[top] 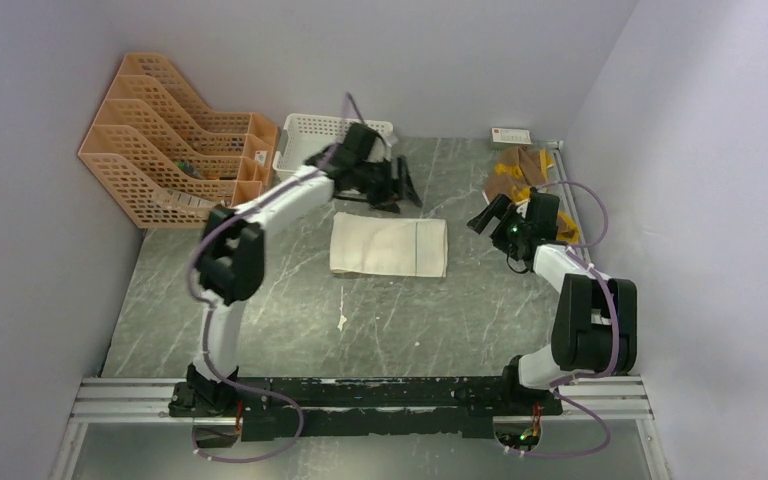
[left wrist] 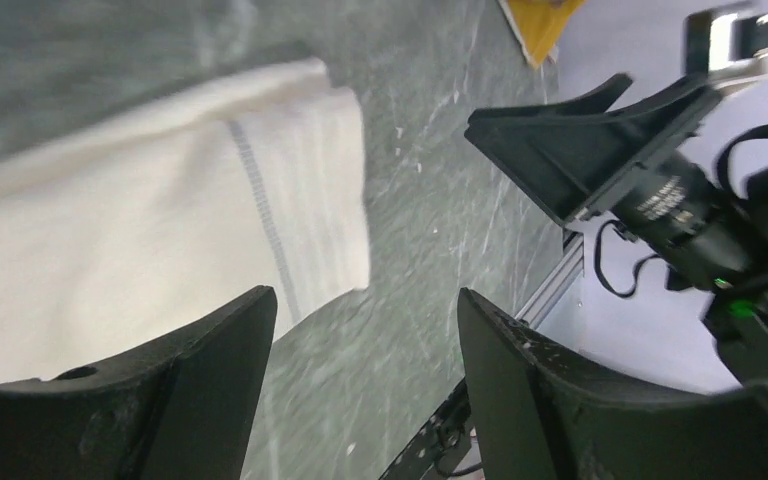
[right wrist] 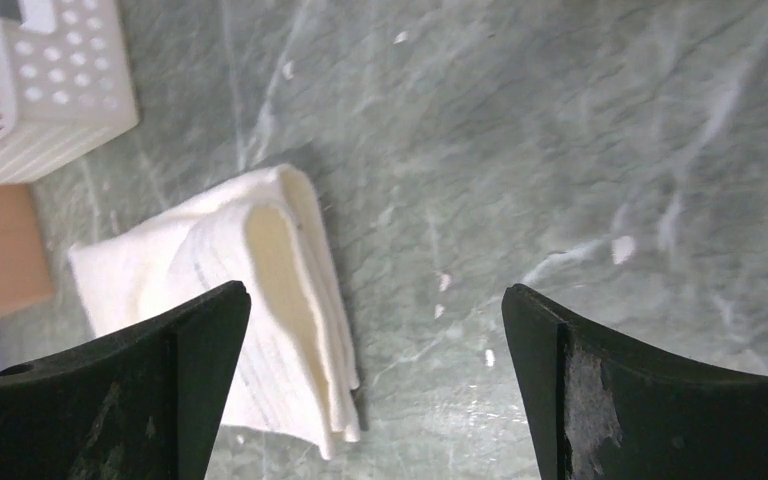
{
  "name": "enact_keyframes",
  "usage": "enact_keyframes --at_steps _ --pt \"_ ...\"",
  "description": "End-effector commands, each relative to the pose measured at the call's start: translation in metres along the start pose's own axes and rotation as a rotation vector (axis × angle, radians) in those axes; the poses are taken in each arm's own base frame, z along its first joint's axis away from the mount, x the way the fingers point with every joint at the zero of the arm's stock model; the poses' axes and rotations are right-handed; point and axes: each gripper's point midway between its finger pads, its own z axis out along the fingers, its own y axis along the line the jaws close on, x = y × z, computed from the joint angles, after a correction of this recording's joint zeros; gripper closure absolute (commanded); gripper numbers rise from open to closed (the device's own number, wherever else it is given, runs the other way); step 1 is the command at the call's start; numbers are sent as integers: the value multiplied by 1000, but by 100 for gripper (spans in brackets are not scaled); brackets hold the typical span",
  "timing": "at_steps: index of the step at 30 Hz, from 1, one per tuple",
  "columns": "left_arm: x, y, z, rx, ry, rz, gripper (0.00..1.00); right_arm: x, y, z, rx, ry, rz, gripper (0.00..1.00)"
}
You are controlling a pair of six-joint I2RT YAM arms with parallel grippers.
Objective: Roll the towels
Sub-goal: Fold the towel at the center of the board.
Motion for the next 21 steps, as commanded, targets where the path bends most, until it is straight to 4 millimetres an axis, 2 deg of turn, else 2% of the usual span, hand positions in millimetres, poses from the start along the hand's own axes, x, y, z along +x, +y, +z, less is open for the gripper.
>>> enact_keyframes --at_steps 1,2,6,9,13,17,21 --pt "-38 40 -86 -108 -175 56 25 -5 39 -10 -221 -45 -51 0" --pt "-35 61 -97 -150 -183 41 27 -3 46 -11 -274 -38 -56 0" --pt "1 133 -127 -330 -165 -7 30 8 66 -13 -419 -1 -59 0" --pt "25 165 -136 -401 -157 -40 30 12 70 -12 -436 12 -80 0" --pt "43 186 -130 -433 -145 -63 31 25 70 -3 -400 39 -124 0" --pt "42 196 -117 -438 -132 -67 34 47 72 10 -318 70 -243 5" --pt "38 202 -108 -439 -130 -65 36 62 62 18 -255 105 -258 11"
